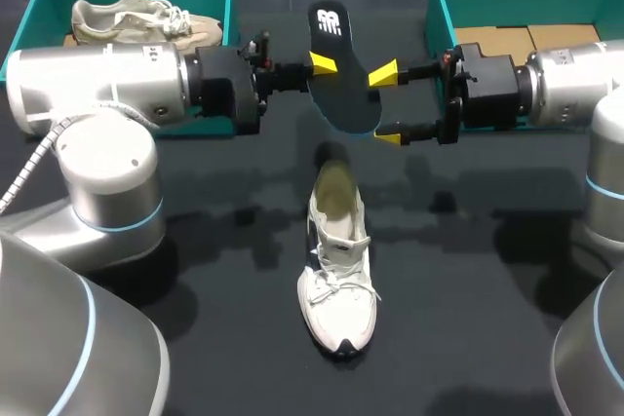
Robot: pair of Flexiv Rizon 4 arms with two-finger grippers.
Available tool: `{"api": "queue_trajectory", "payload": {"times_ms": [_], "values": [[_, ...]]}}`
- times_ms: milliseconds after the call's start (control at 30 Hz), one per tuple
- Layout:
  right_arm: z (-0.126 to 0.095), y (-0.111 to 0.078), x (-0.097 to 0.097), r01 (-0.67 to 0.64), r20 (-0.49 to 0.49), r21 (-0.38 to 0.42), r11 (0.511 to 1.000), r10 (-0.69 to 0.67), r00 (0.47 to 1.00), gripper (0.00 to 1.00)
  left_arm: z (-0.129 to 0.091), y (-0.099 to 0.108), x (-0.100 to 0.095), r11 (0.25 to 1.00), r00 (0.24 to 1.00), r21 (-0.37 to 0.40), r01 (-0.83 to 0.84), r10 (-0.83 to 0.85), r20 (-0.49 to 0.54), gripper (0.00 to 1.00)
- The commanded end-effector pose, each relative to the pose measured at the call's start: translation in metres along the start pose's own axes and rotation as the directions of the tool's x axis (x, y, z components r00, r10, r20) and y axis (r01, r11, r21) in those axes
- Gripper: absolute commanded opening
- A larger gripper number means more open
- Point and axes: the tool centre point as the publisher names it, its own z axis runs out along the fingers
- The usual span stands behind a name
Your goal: Take the shoe out of the shoebox, open the shoe tongue, remove and reinsert the insole, then place the shoe into the shoebox
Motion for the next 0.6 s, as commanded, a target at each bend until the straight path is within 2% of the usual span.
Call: {"api": "queue_trajectory", "payload": {"times_ms": [33,367,400,433,467,600], "values": [[0.006,0.006,0.001,0.006,0.003,0.021,1.000,-0.006,1.000,1.00,0.009,-0.002,0.006,1.000,1.000,-0.004,-0.009,0.009,-0.003,0.00],[0.010,0.008,0.004,0.049,-0.007,0.047,0.998,-0.048,0.999,1.00,0.020,-0.006,0.011,0.999,1.000,0.036,-0.018,0.017,0.019,0.00],[0.011,0.009,0.004,0.051,-0.006,0.049,0.998,-0.050,0.999,0.86,0.022,-0.007,0.012,0.999,1.000,0.036,-0.017,0.017,0.019,0.00],[0.012,0.009,0.004,0.053,-0.003,0.051,0.997,-0.053,0.999,0.57,0.023,-0.008,0.012,0.999,1.000,0.036,-0.019,0.018,0.019,0.00],[0.012,0.009,0.003,0.055,-0.005,0.056,0.997,-0.055,0.998,0.50,0.024,-0.008,0.012,0.999,1.000,0.036,-0.018,0.017,0.020,0.00],[0.015,0.009,0.002,0.060,-0.009,0.064,0.996,-0.059,0.998,0.47,0.027,-0.009,0.013,0.999,1.000,0.041,-0.014,0.013,0.017,0.00]]}}
